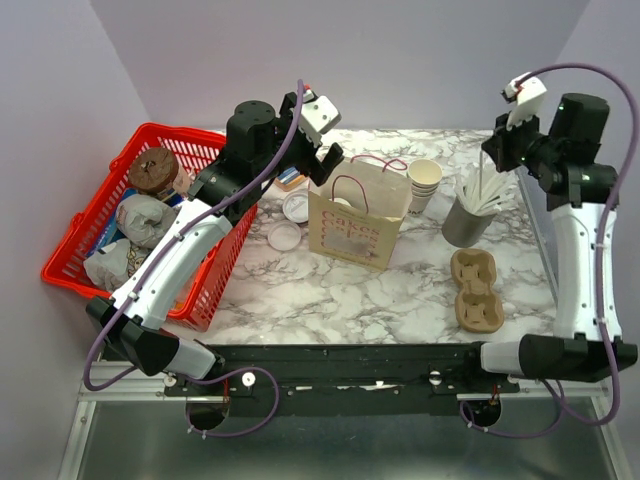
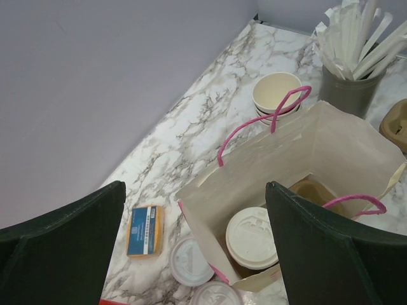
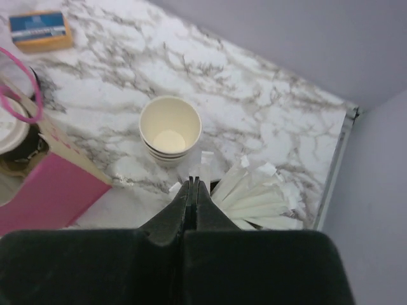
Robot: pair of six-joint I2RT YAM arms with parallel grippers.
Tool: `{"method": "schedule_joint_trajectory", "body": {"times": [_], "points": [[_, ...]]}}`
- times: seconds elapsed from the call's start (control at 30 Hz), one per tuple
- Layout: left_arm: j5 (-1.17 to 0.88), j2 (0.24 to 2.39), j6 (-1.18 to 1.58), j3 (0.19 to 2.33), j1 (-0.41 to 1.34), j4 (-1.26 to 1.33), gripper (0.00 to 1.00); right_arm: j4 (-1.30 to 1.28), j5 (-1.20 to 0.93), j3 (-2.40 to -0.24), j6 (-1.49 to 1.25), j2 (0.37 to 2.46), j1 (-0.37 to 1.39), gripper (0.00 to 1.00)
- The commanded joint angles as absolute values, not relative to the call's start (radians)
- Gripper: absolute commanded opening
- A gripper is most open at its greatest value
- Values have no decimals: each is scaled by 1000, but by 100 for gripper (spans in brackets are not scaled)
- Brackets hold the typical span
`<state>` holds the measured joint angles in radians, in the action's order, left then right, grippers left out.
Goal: Pack the takeout coffee
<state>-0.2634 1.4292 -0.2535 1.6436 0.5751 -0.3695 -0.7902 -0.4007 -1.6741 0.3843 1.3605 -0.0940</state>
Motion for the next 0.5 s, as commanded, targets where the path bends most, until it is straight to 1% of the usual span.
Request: {"method": "schedule_joint_trajectory", "body": {"times": [0.0,0.17,0.23,0.27,0.47], "points": [[-279,1445,-250,1677,571,-373,98,-801,-524,-1770,307,1304,-103,0],[-249,1453,-261,1681,571,-364,98,-827,-661,-1848,217,1282,-100,0],[-219,1456,-264,1678,569,-357,98,-815,-725,-1881,192,1273,-101,1],[-209,1456,-264,1677,569,-354,98,-808,-795,-1896,164,1269,-100,0],[-166,1456,-279,1674,569,-345,98,-724,-969,-1982,8,1284,-97,1]]}}
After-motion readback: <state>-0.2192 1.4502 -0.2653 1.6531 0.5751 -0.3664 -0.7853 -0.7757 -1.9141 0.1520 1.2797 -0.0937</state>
